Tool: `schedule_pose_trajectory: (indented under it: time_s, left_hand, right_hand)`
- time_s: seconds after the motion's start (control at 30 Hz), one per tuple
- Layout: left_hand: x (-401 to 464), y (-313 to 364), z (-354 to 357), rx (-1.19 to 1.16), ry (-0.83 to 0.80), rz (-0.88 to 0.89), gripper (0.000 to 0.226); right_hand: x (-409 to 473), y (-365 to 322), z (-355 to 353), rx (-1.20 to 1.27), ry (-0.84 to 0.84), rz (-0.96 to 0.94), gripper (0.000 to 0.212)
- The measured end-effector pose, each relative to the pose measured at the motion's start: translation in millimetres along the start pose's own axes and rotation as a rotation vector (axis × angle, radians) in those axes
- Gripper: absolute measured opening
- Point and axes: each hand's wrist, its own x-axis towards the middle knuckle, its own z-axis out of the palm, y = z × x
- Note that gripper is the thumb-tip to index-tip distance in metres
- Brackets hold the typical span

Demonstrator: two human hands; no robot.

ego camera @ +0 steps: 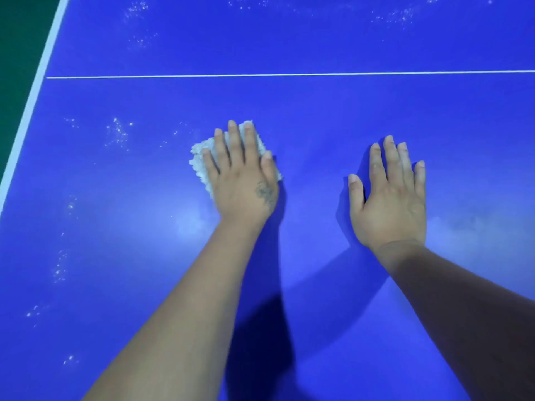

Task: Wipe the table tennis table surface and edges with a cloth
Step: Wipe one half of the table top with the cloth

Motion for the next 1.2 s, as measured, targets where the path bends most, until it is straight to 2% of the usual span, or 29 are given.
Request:
schedule_pose_trajectory:
  time_s: [0.1, 0.23, 0.33, 0.5, 0.57, 0.67, 0.8, 0.87, 1.07, 1.2]
  left_hand:
    - [-11.8, 36.8, 6.3, -0.015, -0.007, 0.049, 0.068]
    - [-61.6, 48.7, 3.0, -0.041, -0.040, 0.344, 0.064]
    - [-103.6, 24.8, -9.0, -0.033, -0.099, 0.467, 0.061]
    - [-147.0, -42.1, -30.7, 0.007, -0.195, 0.562, 0.059]
    - [-145.0, -66.6, -35.8, 0.012, -0.218, 0.495, 0.060]
    - [-121.7, -75.0, -35.1, -0.029, -0.210, 0.255, 0.062]
    - [-86.4, -32.9, -20.3, -0.025, -0.139, -0.040, 0.069]
    - [-83.5, -11.6, -12.6, -0.029, -0.111, -0.082, 0.070]
    - [-123.9, 5.3, -8.0, -0.028, -0.083, 0.286, 0.063]
    - [-172.8, -18.6, -18.7, -0.019, -0.137, 0.427, 0.062]
  right_hand:
    - [-0.2, 0.2, -0.2, 0.003, 0.008, 0.001, 0.073]
    - [0.8, 1.6, -2.4, 0.015, 0.012, -0.003, 0.073]
    - [-0.8, 2.4, -3.5, 0.001, 0.017, -0.005, 0.073]
    - [-3.3, 0.7, -9.8, 0.049, -0.027, -0.012, 0.072]
    - [-10.4, -1.2, -17.9, 0.048, -0.025, -0.029, 0.071]
    - [-42.3, -12.6, -34.9, 0.041, -0.032, -0.113, 0.069]
    - [-110.0, -27.7, -31.6, -0.042, -0.127, -0.191, 0.071]
    - [-128.7, -28.7, -21.9, -0.023, -0.159, -0.179, 0.073]
    - [-128.1, -27.0, -13.1, 0.037, -0.128, -0.151, 0.072]
    - [-128.2, -26.2, -11.1, 0.049, -0.108, -0.146, 0.071]
